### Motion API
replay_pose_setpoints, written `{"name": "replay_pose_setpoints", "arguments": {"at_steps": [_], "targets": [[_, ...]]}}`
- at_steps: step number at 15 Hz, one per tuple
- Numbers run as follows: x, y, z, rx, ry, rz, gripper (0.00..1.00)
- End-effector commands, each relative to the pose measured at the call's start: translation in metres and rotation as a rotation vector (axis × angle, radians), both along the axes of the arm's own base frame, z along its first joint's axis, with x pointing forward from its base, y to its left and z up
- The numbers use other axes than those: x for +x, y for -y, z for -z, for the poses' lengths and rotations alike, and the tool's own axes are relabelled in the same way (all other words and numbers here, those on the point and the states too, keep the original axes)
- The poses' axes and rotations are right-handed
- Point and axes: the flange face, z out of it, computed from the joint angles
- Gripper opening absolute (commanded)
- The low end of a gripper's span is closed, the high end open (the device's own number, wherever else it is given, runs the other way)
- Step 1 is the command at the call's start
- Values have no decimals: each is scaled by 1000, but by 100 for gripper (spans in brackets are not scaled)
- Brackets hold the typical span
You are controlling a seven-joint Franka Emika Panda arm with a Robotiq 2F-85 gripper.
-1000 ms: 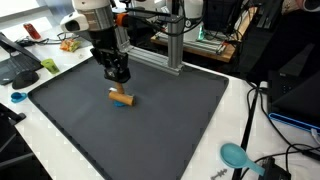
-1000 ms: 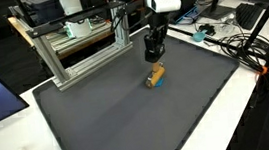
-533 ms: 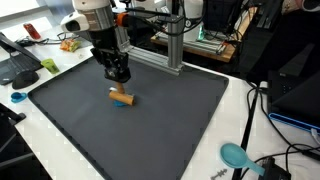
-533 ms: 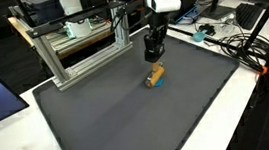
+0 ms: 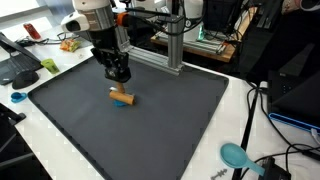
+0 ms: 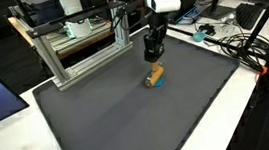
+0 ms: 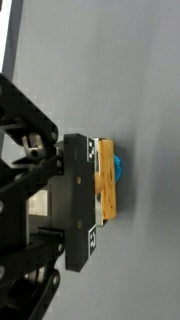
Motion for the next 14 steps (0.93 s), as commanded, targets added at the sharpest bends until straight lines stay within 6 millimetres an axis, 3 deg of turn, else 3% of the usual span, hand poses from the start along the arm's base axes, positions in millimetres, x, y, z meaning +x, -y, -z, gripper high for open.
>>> {"name": "replay_pose_setpoints", "arguments": {"at_steps": [1,14], "targets": [[-27,3,49,-1,-151,-10,22],[-28,7,49,0,-166,-27,22]]}}
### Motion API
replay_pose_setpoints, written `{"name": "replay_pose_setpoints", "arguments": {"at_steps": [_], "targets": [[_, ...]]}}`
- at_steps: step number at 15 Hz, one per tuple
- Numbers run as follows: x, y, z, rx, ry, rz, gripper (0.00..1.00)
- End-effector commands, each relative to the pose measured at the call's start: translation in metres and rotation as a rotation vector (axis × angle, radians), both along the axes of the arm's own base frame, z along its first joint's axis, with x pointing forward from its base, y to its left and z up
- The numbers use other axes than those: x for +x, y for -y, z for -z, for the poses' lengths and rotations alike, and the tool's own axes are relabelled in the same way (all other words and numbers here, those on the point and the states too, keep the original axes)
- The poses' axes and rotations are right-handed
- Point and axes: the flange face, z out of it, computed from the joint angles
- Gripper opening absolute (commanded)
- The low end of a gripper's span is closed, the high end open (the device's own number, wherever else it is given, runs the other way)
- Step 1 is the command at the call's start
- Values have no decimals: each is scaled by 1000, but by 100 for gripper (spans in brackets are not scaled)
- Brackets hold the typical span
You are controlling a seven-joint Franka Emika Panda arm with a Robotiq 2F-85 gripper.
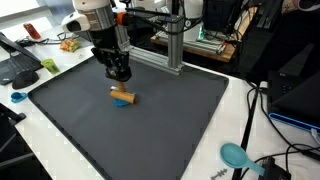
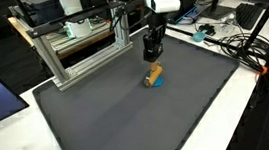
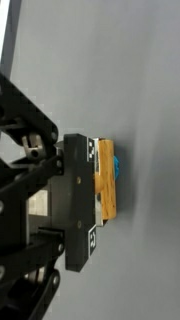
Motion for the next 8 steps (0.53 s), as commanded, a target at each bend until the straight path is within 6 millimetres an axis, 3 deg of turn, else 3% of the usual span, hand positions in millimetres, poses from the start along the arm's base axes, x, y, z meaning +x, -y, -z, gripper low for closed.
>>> {"name": "replay_pose_setpoints", "arguments": {"at_steps": [1,8], "targets": [[-26,5,49,0,-151,-10,22],[-27,6,48,0,-163,-19,22]]}}
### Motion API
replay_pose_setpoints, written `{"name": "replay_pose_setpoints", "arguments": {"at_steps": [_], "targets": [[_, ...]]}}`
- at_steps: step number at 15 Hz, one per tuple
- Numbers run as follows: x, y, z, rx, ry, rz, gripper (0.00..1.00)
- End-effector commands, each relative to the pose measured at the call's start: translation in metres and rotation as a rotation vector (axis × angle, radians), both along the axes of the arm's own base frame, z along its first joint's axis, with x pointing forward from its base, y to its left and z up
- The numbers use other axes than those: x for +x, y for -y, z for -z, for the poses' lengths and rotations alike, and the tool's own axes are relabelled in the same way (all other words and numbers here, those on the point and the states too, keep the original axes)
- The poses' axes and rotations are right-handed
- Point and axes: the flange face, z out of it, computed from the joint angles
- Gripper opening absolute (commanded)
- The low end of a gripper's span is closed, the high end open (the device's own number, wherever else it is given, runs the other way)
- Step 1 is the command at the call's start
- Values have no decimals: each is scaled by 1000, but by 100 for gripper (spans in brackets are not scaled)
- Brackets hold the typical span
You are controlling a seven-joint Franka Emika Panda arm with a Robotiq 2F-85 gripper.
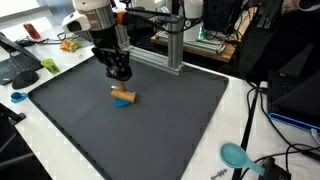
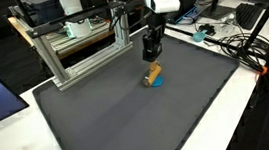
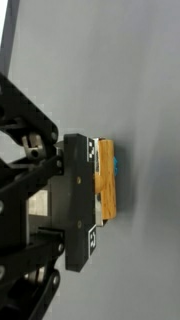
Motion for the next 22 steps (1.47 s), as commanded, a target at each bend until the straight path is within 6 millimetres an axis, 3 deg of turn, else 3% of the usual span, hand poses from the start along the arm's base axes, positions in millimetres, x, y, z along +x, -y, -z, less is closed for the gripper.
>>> {"name": "replay_pose_setpoints", "arguments": {"at_steps": [1,10,14,17,22], "targets": [[-25,6,48,-1,-152,-9,22],[-27,6,48,-1,-185,-13,22],[-38,12,51,-19,-309,-5,22],[-46,19,36,-50,-378,3,22],[-42,25,-5,-54,-296,19,22]]}}
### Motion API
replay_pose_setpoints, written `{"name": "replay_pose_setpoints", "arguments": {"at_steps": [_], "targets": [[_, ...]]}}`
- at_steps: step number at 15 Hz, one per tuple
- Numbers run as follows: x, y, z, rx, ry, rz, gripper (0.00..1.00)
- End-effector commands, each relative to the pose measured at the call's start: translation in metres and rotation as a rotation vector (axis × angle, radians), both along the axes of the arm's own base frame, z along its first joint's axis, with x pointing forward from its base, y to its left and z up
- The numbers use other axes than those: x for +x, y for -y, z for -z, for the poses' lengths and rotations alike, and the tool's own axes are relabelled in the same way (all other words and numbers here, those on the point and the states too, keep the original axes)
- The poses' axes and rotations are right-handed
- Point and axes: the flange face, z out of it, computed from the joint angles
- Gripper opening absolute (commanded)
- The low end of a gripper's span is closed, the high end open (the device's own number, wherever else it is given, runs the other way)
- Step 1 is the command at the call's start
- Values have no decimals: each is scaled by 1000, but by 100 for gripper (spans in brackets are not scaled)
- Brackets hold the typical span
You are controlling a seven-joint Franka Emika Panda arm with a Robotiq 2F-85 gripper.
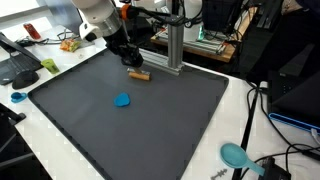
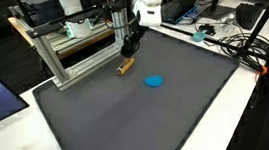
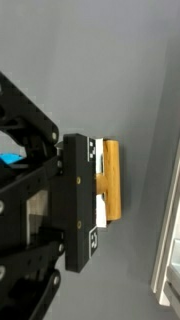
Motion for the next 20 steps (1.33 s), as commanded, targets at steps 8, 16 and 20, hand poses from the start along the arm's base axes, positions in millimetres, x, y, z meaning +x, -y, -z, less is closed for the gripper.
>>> {"name": "replay_pose_setpoints", "arguments": {"at_steps": [8,16,20], "targets": [[46,1,-58,-13,352,27,22],[62,-4,-19,41,368,61,22],[66,-11,-14,23,369,50,22]]}}
